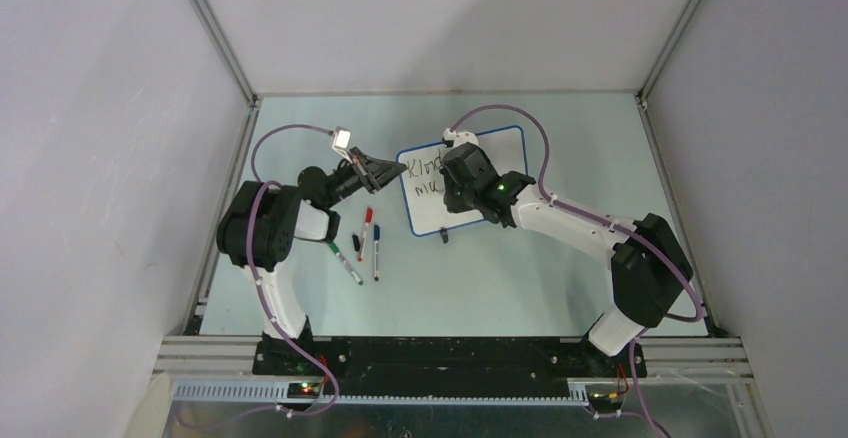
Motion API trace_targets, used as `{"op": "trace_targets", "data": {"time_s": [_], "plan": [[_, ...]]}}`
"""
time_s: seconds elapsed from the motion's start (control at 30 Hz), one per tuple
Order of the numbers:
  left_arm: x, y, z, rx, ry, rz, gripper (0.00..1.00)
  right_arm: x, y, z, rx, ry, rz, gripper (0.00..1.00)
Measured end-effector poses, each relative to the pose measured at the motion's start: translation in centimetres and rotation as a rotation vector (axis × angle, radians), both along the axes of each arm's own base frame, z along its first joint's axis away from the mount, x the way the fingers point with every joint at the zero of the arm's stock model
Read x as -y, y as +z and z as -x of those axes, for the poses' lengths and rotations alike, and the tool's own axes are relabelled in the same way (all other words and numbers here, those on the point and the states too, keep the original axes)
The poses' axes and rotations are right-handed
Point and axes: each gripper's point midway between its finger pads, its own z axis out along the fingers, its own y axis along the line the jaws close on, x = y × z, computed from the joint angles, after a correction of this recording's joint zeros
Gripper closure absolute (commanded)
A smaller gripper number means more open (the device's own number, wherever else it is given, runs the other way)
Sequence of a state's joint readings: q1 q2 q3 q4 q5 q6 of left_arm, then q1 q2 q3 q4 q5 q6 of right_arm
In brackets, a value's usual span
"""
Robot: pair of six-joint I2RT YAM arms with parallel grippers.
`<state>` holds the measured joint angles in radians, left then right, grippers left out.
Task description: Write a sentence on the whiteboard
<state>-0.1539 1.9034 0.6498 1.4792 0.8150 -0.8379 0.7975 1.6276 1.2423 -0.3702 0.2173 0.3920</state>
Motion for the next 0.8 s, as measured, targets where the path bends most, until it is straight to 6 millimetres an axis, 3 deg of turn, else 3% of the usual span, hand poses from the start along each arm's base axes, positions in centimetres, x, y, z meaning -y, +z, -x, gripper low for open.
{"op": "trace_targets", "data": {"time_s": [0.17, 0.53, 0.8], "plan": [[0.0, 0.0, 0.0, 0.000, 0.000, 0.000, 1.00, -0.1, 0.2, 0.1, 0.008, 0.004, -0.001, 1.00], [0.0, 0.0, 0.0, 0.000, 0.000, 0.000, 1.00, -0.2, 3.6, -0.5, 0.114, -0.010, -0.085, 1.00], [0.0, 0.0, 0.0, 0.000, 0.000, 0.000, 1.00, -0.5, 3.9, -0.9, 0.135, -0.013, -0.103, 1.00]]}}
